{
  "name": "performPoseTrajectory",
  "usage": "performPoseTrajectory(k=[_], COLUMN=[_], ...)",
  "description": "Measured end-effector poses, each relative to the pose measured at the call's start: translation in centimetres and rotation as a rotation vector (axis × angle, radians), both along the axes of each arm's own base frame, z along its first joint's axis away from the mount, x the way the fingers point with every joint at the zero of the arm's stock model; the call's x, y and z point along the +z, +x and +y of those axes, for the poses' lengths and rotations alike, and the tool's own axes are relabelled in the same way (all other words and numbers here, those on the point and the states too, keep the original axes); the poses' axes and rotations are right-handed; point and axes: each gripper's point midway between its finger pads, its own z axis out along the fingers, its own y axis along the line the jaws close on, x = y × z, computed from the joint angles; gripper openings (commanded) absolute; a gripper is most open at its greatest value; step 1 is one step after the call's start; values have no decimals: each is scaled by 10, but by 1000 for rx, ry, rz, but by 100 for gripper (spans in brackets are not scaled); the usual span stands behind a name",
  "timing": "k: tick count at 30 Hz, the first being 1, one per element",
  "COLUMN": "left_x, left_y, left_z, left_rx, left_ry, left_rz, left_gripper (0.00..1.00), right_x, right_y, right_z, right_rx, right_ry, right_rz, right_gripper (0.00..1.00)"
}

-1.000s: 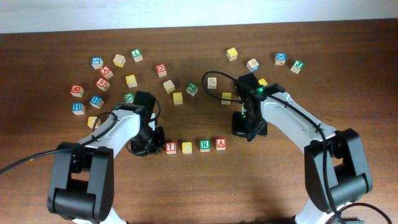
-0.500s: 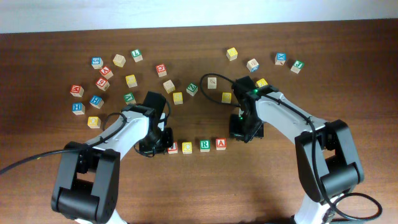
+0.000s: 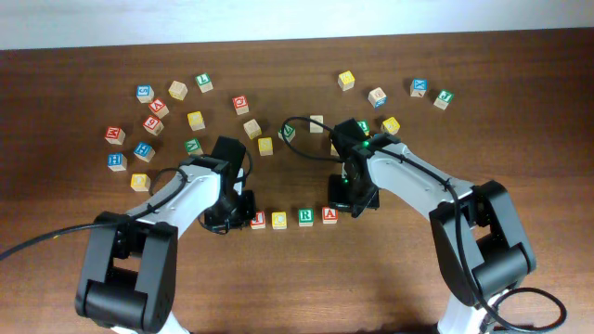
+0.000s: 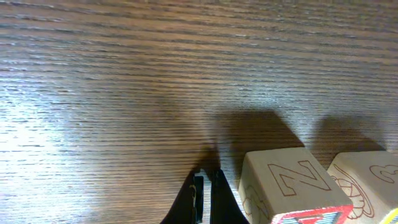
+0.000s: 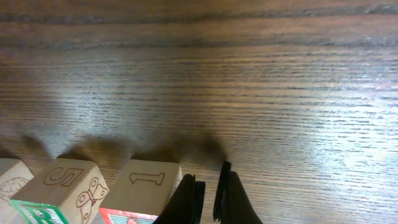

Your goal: Spell out ICRA

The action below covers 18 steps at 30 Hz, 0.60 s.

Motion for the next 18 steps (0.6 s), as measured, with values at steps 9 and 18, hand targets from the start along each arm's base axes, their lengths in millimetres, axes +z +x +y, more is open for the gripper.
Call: performPoseTrajectory(k=[9,18], left_x=[1,2], left_y=[16,10], left_z=[-10,-30], left_rx=[-7,-62], left_ry=[-37,-63], left_rz=[-68,-69], left_gripper=[0,0], right_x=[-5,-4], right_y=[-4,-4], right_z=[12,20], right_rx=[23,8], right_ry=[13,58], right_rz=[-17,-4], right_gripper=[4,4])
